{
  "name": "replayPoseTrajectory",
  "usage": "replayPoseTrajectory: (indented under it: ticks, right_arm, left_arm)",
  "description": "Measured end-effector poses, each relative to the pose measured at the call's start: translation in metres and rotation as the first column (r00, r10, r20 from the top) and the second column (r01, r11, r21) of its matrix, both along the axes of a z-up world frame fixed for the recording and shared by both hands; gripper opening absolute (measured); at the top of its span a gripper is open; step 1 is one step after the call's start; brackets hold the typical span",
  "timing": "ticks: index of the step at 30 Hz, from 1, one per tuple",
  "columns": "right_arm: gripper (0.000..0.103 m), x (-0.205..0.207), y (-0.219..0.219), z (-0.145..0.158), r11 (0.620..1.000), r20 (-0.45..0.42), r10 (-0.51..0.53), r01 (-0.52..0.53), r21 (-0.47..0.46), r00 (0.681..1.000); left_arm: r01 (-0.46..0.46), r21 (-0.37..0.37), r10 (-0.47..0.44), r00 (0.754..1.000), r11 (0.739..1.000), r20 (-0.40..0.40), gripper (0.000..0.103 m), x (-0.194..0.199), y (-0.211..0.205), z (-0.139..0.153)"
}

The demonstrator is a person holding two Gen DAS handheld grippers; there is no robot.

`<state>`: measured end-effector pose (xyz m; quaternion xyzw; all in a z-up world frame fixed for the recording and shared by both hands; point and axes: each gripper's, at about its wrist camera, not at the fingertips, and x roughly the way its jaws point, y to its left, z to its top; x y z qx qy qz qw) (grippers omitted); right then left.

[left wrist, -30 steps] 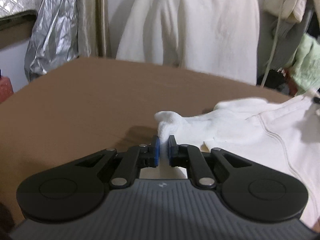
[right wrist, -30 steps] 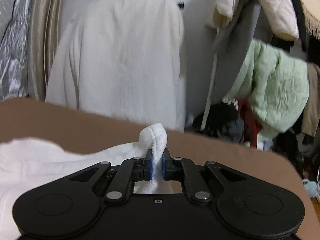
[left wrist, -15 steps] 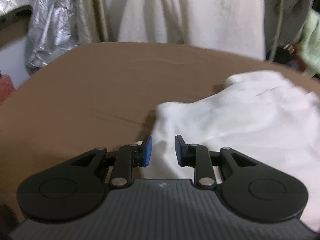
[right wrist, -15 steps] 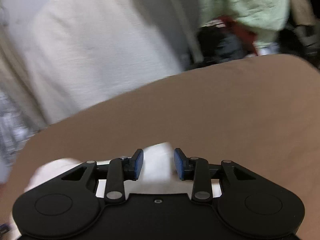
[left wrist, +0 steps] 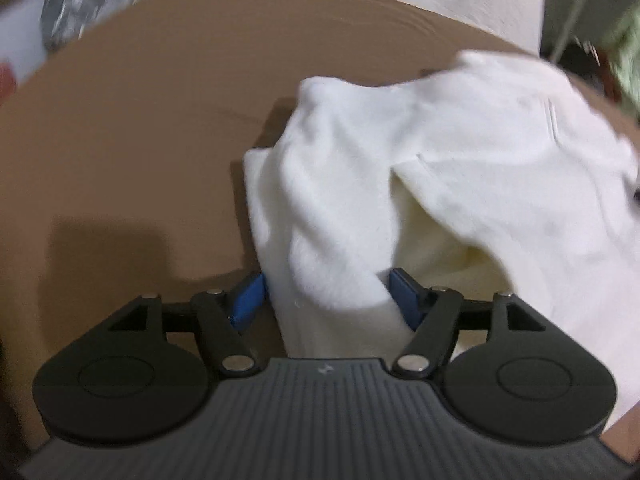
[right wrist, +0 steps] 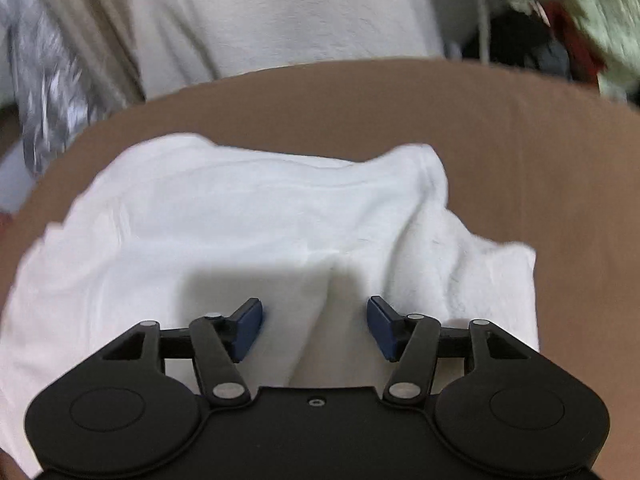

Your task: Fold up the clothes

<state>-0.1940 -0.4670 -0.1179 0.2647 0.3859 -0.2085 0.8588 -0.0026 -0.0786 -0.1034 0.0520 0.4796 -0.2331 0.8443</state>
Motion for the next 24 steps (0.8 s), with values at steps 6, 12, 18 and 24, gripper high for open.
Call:
replayPoseTrajectory:
  ticks: [6, 12, 18, 24]
  right_arm:
    - [0.064, -0.026, -0.009, 0.026, 0.986, -0.007, -0.134, 0.133, -0.097, 0.991]
    - [0.069, -0.054, -0.033, 0.036, 0.980, 0.025, -0.198, 0.197, 0.019, 0.980]
    - [0.089, -0.061, -0.055, 0.020, 0.983, 0.003, -0.123, 0.121, 0.141, 0.992]
    - [0.089, -0.068, -0.076, 0.004, 0.964, -0.009, -0.045, 0.045, 0.262, 0.999]
  left_arm:
    - [-0.098, -0.086, 0.092, 0.994, 0.991, -0.065, 0.073, -0.003, 0.031, 0.003]
    - [-0.119, -0.260, 0.075, 0.982, 0.958, -0.170, 0.073, 0.001, 0.059, 0.003]
    - [-0.135, -0.307, 0.053, 0.964, 0.942, -0.261, 0.075, 0.017, 0.073, -0.012]
    - [-0.086, -0.335, -0.032, 0.944, 0.938, -0.330, 0.090, 0.021, 0.058, -0.028]
